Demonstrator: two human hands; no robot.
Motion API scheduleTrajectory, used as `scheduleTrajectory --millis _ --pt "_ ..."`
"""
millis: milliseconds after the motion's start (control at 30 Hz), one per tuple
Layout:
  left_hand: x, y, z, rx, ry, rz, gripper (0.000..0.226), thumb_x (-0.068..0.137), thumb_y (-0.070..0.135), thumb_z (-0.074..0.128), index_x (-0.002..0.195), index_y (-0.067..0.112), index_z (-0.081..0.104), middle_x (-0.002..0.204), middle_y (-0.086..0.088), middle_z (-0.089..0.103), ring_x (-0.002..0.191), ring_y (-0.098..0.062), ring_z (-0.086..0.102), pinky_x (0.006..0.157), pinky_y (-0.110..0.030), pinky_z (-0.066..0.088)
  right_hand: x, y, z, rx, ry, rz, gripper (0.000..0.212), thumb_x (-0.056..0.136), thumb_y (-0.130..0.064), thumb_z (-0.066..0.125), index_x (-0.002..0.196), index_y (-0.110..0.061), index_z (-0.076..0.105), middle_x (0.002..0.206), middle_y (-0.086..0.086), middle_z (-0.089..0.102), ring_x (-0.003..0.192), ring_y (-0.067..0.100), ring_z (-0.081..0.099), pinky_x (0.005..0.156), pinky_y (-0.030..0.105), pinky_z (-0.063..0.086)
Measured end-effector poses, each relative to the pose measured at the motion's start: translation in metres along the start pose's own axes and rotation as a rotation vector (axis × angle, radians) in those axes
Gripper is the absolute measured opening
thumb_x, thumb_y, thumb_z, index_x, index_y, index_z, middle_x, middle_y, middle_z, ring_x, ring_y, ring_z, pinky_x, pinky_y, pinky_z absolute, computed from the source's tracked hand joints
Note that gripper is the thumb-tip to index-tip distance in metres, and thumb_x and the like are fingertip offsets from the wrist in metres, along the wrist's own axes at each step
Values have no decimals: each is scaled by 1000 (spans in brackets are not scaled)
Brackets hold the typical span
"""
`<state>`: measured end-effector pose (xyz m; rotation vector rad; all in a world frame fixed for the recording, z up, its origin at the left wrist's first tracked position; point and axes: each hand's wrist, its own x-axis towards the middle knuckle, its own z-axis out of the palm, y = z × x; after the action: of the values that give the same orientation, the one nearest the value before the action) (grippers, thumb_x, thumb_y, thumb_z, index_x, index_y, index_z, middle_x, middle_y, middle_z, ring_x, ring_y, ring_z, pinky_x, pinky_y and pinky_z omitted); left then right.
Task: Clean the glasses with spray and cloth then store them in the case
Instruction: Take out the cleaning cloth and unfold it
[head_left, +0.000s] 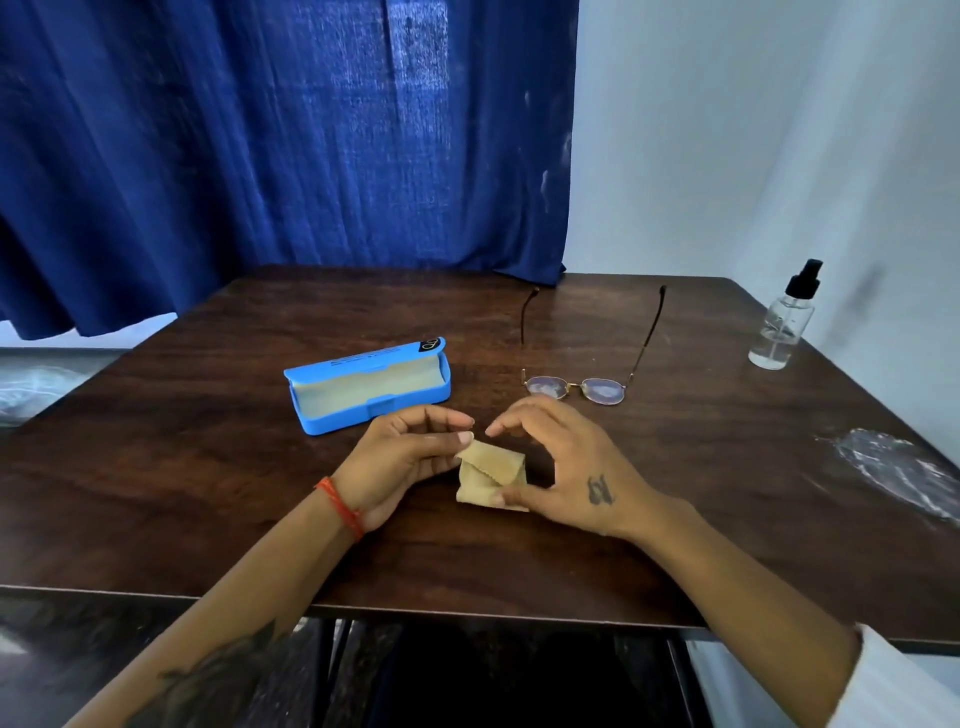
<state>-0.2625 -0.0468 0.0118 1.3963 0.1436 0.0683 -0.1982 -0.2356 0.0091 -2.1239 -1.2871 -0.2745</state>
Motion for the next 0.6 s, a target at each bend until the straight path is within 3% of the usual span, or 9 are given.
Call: scheduleTrajectory --millis 133,200,300,400,533,600 --pt "-2 1 1 -5 11 -32 12 80 1 61 87 9 67 86 -4 65 76 -7 66 65 -16 54 6 3 0 17 72 -45 12 81 -20 66 92 -16 70 90 -7 69 83 5 62 72 32 52" --pt "-4 1 1 90 37 29 11 81 16 62 89 12 68 94 -2 68 86 -9 65 67 -18 53 8 3 -2 78 74 21 9 84 -15 64 90 -15 71 85 -7 71 77 3 64 69 26 52" --pt "-10 5 5 324 -45 183 34 75 38 64 101 18 67 102 3 69 95 -6 63 72 -17 50 12 -1 -11 228 34 113 9 86 -11 63 91 -13 70 84 -6 70 77 6 64 69 21 51" --pt "-12 13 14 356 -140 237 31 73 19 68 103 12 65 94 1 70 87 -8 66 74 -17 52 19 -7 -27 381 -53 220 9 88 -11 61 92 -9 69 81 -3 69 72 5 64 64 18 51" --pt "-7 29 18 278 -93 184 6 78 10 67 83 13 67 66 3 69 59 -6 62 51 -17 52 28 -11 -47 746 -163 394 12 88 -10 59 95 -2 65 84 15 68 71 18 63 55 22 53" --pt "-3 35 19 232 -84 131 1 79 12 66 78 13 66 60 4 67 51 -5 59 44 -16 48 34 -8 -51 778 -169 421 14 88 -11 60 96 -2 66 84 14 68 72 20 63 54 22 53"
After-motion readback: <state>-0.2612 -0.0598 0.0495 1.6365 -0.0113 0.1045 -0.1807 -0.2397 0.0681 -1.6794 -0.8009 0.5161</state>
